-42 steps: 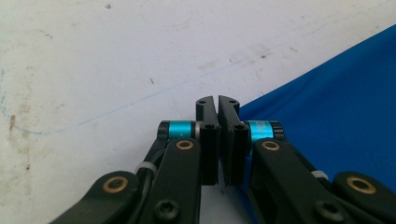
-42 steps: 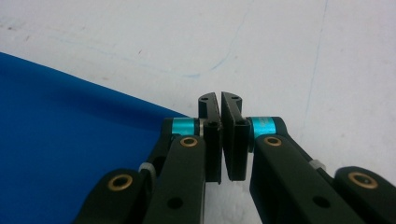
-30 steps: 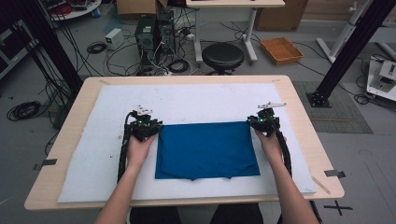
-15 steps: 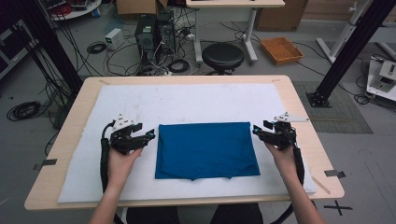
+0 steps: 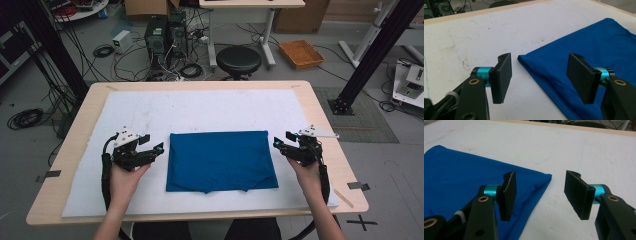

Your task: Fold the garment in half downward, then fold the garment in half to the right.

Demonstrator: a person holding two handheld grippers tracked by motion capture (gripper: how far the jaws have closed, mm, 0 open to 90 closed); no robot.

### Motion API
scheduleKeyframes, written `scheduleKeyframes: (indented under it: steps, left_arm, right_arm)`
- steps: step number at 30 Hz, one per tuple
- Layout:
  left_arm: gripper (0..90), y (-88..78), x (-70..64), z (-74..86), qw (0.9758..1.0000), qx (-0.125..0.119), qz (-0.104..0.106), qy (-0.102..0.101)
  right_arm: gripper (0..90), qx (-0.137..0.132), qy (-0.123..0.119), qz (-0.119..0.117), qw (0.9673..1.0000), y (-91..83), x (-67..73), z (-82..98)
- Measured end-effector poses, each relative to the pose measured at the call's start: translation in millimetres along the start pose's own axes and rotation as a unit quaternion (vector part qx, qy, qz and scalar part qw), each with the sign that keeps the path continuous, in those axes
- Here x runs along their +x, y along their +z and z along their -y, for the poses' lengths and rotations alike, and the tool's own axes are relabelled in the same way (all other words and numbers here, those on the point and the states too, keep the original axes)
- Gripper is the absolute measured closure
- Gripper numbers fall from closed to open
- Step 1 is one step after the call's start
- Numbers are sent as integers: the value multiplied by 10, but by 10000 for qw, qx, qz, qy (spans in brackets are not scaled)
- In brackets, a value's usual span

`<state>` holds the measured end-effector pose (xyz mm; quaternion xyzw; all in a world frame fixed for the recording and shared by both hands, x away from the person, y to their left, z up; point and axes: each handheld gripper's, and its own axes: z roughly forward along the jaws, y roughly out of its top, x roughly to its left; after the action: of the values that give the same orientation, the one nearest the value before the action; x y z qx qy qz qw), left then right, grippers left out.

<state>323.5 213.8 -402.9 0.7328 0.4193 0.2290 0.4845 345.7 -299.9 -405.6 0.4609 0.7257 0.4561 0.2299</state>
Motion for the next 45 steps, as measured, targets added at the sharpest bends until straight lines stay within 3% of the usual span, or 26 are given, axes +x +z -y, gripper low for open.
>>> scheduleKeyframes:
  steps: [13,34,42,45]
  left_arm:
    - [367,-22,3,9,10000,-23,-19,12]
    - [366,-2,-68,21,10000,40,68,-31]
    - [366,-143,-145,39,9998,14,197,-97]
    - [366,-208,-172,97,9994,76,252,-236]
  right_arm:
    - [426,-87,167,89,9998,-65,-88,9]
    - [425,-133,157,109,9997,-67,-100,10]
    - [426,-174,186,150,9996,-92,-135,8]
    - [426,-186,196,158,9995,-91,-146,12]
